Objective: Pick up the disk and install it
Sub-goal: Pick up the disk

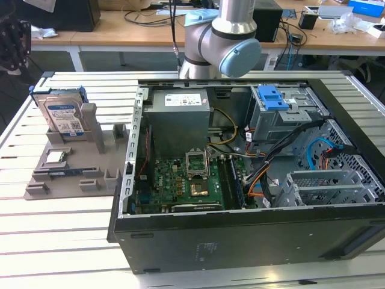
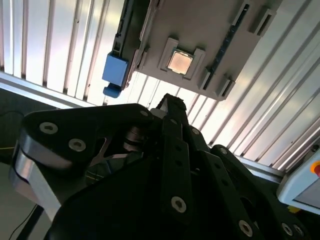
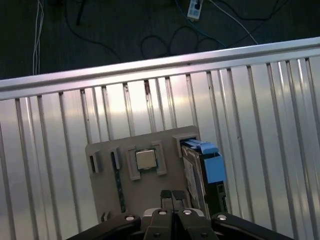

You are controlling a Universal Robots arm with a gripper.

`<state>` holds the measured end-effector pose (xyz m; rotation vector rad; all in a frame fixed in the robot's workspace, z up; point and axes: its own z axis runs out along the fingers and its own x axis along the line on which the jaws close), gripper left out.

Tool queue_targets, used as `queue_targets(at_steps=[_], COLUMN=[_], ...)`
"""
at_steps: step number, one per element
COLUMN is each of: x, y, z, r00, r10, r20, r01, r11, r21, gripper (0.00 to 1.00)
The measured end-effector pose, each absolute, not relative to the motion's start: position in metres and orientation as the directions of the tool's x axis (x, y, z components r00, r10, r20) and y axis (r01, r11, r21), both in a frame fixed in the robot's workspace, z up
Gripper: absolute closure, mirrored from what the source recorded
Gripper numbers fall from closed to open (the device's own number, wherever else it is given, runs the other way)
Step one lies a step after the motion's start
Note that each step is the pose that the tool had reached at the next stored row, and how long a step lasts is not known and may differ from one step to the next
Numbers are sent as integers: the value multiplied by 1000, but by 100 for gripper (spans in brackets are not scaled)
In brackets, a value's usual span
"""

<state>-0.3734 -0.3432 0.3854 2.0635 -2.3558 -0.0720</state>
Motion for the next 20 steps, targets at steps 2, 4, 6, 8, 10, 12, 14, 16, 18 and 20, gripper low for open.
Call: queue_targets(at_steps=[2, 4, 6, 8, 10, 12, 14, 16, 18, 20], x=[-373, -373, -373, -373, -373, -373, -373, -373, -373, -373], y=[-343, -343, -343, -343, -343, -343, -343, -343, -343, -343], z=[385, 385, 385, 385, 385, 385, 385, 385, 385, 385], r00=[-115, -93, -69, -48, -24, 4, 34, 59, 59, 59], r10=[-993, -995, -997, -999, -999, -1000, -999, -998, -998, -998], r20=[-24, -24, -24, -24, -24, -24, -24, -24, -24, -23], r01=[-993, -995, -997, -998, -999, -999, -999, -997, -997, -997], r11=[114, 92, 68, 47, 23, -5, -35, -59, -60, -60], r21=[40, 41, 41, 40, 40, 40, 40, 40, 40, 40], gripper=[89, 89, 89, 89, 89, 89, 89, 89, 89, 89])
